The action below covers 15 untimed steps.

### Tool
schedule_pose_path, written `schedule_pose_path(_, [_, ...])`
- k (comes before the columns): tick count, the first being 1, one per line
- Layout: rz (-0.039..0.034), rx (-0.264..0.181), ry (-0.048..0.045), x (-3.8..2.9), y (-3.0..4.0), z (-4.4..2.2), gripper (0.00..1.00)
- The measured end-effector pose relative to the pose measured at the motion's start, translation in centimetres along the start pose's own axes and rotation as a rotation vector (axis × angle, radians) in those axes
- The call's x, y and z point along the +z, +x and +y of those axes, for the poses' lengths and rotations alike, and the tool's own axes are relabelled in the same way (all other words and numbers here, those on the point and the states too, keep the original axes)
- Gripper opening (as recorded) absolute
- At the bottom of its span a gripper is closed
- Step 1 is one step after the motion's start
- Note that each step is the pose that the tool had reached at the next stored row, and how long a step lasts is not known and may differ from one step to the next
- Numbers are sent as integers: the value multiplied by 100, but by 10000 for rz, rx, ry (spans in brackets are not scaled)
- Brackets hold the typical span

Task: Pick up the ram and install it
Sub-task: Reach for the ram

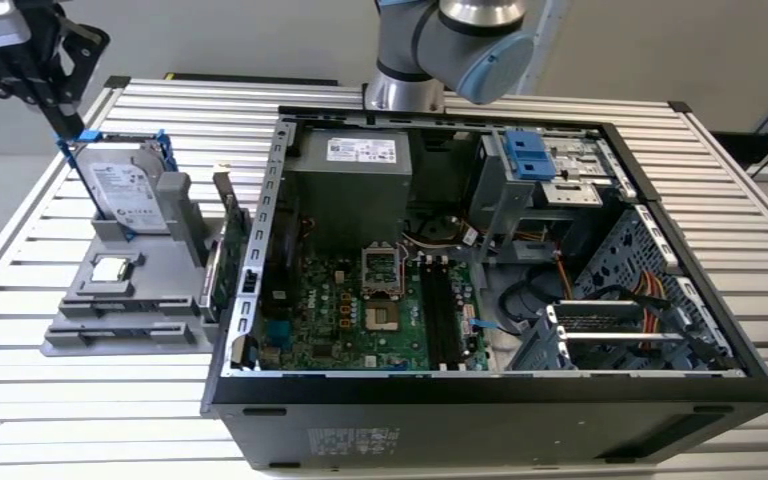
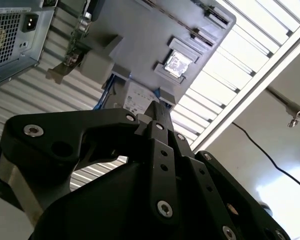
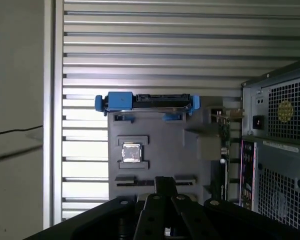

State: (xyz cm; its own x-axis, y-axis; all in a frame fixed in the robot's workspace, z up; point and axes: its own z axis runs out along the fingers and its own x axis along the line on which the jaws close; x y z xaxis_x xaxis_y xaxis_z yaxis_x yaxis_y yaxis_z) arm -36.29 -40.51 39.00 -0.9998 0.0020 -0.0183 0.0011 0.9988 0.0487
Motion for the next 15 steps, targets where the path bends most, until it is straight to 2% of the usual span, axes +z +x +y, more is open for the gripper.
schedule_pose_path(15, [-2, 57, 1, -7, 0, -185, 0])
